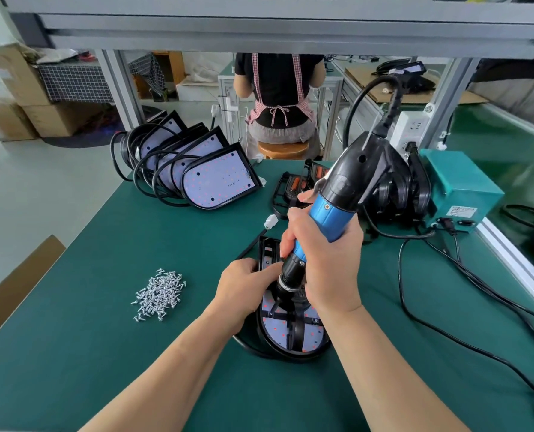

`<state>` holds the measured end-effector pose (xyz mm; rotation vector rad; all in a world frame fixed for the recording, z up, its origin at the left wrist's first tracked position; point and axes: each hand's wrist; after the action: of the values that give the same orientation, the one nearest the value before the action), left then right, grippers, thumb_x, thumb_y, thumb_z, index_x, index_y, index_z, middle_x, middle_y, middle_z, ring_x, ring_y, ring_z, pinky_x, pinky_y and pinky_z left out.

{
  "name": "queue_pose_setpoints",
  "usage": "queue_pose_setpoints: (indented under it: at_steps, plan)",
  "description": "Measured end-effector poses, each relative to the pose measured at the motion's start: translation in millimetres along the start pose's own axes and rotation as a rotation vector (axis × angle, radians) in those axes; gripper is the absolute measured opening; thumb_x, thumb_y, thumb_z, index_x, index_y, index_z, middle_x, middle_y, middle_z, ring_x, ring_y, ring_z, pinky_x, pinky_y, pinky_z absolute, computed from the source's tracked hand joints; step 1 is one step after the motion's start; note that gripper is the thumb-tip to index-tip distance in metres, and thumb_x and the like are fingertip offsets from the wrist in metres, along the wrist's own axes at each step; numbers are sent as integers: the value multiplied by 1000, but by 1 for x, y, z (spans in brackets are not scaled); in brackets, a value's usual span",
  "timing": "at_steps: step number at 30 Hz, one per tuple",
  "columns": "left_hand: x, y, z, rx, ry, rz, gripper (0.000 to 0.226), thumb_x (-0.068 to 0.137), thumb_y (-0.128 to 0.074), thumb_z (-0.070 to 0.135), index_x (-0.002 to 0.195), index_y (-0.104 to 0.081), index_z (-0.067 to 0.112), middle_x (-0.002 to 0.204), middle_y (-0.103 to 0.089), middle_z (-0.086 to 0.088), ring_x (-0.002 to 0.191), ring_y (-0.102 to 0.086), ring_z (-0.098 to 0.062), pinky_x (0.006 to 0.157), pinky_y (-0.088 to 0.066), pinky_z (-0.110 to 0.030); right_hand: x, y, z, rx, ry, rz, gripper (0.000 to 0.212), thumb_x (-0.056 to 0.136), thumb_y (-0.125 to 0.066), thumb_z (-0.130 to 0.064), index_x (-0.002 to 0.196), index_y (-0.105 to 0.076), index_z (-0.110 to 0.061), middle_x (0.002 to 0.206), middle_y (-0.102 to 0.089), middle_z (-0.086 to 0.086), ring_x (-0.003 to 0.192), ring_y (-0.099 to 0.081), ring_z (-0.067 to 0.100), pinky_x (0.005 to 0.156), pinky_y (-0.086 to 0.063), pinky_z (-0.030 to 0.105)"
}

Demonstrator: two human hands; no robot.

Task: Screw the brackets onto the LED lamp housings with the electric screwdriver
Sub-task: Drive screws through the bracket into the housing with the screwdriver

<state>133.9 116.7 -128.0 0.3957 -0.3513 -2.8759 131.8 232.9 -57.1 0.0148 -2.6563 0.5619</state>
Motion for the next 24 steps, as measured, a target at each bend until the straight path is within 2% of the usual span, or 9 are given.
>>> queue_pose_setpoints:
  at_steps: [5,9,12,14,17,19,22,24]
  plan:
    - [-2,2,1,16,17,-15,53,59,-69,54,74,-42,11,71,-44,-8,67,-39,-19,63,-32,-36,0,3,-4,47,-71,-14,21,78,-69,-18,95,-57,-17,52,-53,3,47,-50,21,56,-47,30]
    - [-5,3,7,4,11,-50,62,48,-68,59,76,-41,12,73,-41,-8,68,-38,-19,63,-31,-36,1,6,-9,127,-97,-2,26,76,-71,-20,100,-63,-18,54,-50,8,48,-47,25,57,-45,31]
    - [-4,4,8,13,21,-64,56,54,-71,55,76,-44,12,72,-44,-8,67,-40,-19,61,-32,-36,4,5,-18,161,-73,-42,21,78,-71,-16,97,-63,-20,56,-50,8,47,-48,25,56,-44,31]
    - [-2,6,5,15,30,-68,53,58,-73,55,77,-51,10,73,-50,-8,67,-46,-19,63,-36,-35,11,6,-27,196,-34,-40,21,82,-68,-10,100,-61,-16,58,-50,7,47,-49,23,55,-44,31]
    - [1,6,1,-16,53,-84,61,65,-77,52,84,-60,-3,79,-59,-11,72,-54,-20,69,-42,-36,22,13,-40,230,14,30,19,86,-66,-8,102,-57,-11,60,-50,4,49,-49,19,56,-42,32]
    - [1,6,2,-2,63,-83,64,64,-76,54,87,-60,-3,82,-61,-11,72,-56,-22,69,-43,-36,25,23,-42,274,19,91,14,88,-65,-9,99,-58,-13,64,-50,4,51,-50,17,55,-42,32]
    - [-1,9,5,38,73,-97,76,63,-73,59,97,-62,-8,84,-68,-13,72,-64,-30,66,-51,-41,26,42,-34,336,-63,202,10,89,-66,-13,95,-58,-16,69,-49,3,53,-48,17,54,-45,28]
    - [-3,12,8,143,27,-80,83,63,-64,71,93,-62,-7,72,-62,-8,60,-58,-23,57,-48,-33,28,56,-24,401,-159,292,11,93,-66,-15,97,-55,-16,68,-49,0,53,-48,13,52,-46,25]
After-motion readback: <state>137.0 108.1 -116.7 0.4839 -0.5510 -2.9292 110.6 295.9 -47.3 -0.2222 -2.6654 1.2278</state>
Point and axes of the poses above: each hand's wrist, its own x-axis towards the middle knuckle, its own y-axis out of the back of the hand, z = x × y
